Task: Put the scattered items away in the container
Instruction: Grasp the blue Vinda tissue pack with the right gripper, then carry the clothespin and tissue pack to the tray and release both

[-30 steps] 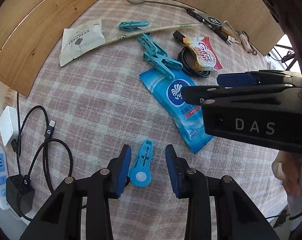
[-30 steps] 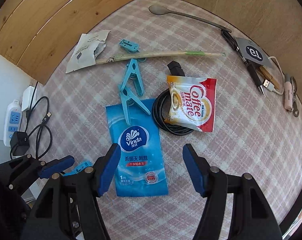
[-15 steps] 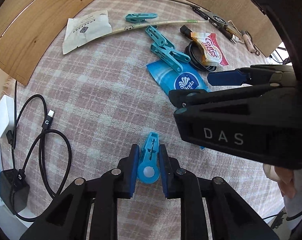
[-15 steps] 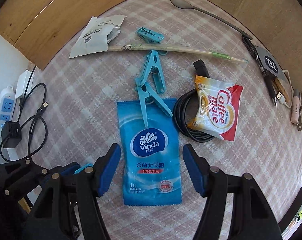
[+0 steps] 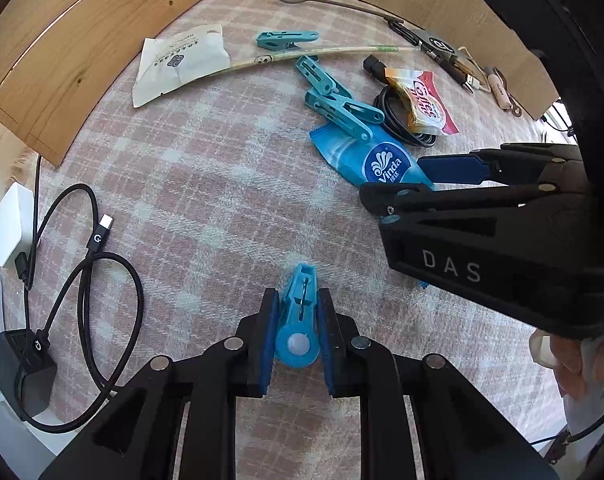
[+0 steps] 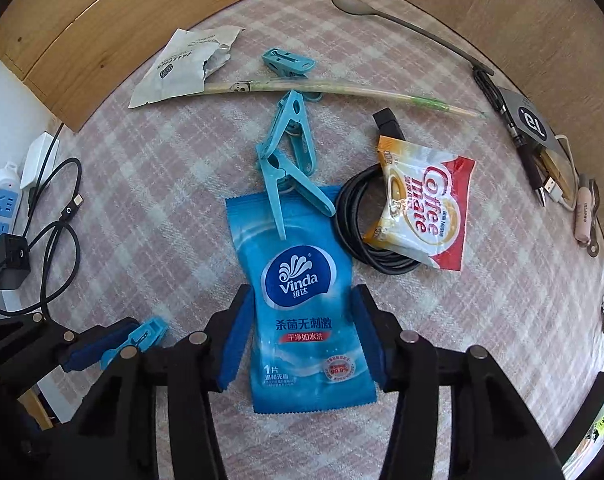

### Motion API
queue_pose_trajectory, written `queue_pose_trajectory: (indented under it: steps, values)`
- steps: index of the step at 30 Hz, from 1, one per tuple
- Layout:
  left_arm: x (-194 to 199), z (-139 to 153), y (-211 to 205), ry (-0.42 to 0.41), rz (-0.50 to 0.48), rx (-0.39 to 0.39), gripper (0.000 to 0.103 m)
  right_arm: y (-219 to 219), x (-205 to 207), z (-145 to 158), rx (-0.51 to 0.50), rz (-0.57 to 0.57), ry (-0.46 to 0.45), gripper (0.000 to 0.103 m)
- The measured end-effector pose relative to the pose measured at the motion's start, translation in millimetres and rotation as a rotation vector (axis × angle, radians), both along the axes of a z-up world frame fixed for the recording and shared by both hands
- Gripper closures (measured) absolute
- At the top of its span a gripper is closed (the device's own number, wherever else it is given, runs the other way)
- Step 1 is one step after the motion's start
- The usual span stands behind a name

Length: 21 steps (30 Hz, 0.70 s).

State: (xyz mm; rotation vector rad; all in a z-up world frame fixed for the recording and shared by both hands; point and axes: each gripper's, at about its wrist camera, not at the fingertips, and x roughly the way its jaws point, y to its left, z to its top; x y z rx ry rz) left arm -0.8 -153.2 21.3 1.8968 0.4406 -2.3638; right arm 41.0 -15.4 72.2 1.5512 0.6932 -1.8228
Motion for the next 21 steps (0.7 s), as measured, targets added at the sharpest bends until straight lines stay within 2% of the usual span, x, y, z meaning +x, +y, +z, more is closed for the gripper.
queue_pose_trajectory:
  steps: [5,8,12,21]
  values:
    - [-1,5,0,0.013,0.025,0.013,0.085,29,-27,5,-0.032,-0.029,-0.045,0.072]
    - [-5,11,-2,0.028,0.033,0.019,0.085,36,-37,4,-0.046,-0.054,-0.065,0.077]
    - [-3,21,-7,0.045,0.045,0.018,0.086,50,-40,8,-0.056,-0.081,-0.06,0.081]
    - [1,47,4,0.085,0.012,0.0,0.086,102,-49,36,-0.12,-0.143,-0.042,0.083]
